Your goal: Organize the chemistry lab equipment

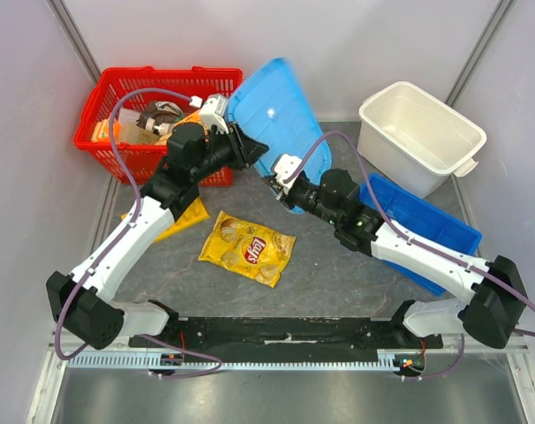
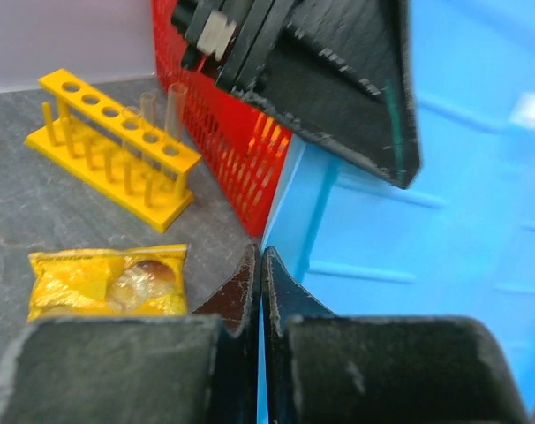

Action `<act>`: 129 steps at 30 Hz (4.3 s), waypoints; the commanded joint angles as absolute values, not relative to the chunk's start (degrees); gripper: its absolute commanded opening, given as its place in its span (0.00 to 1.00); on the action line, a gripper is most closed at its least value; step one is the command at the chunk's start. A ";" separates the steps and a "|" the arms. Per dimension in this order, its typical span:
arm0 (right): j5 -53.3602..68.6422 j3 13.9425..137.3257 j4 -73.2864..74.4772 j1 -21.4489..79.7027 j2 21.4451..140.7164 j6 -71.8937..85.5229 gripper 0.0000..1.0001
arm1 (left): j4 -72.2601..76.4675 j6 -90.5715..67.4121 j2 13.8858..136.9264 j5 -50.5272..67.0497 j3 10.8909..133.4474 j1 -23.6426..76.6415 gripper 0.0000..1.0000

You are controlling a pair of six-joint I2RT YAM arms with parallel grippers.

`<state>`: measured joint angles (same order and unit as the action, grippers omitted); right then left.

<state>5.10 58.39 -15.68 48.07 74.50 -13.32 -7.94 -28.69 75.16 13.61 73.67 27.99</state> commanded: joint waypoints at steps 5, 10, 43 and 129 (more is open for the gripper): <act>4.13 63.87 -7.94 48.34 73.12 -8.45 0.35 | -3.60 -26.03 66.63 14.76 68.73 27.86 0.02; 8.51 69.25 -0.09 45.10 68.92 -2.91 0.70 | -8.61 -20.14 62.23 15.29 68.56 27.34 0.02; 69.17 75.06 8.09 12.74 76.11 5.53 0.70 | -11.43 -14.50 51.94 32.87 61.18 26.89 0.02; -55.73 89.39 -13.36 12.92 113.73 -71.64 0.01 | -10.63 -11.07 42.63 24.43 47.46 28.56 0.67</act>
<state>-58.26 90.30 -10.98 13.06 112.60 -72.29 -13.15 -11.84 43.72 23.18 47.18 28.38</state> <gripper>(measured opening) 0.271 0.673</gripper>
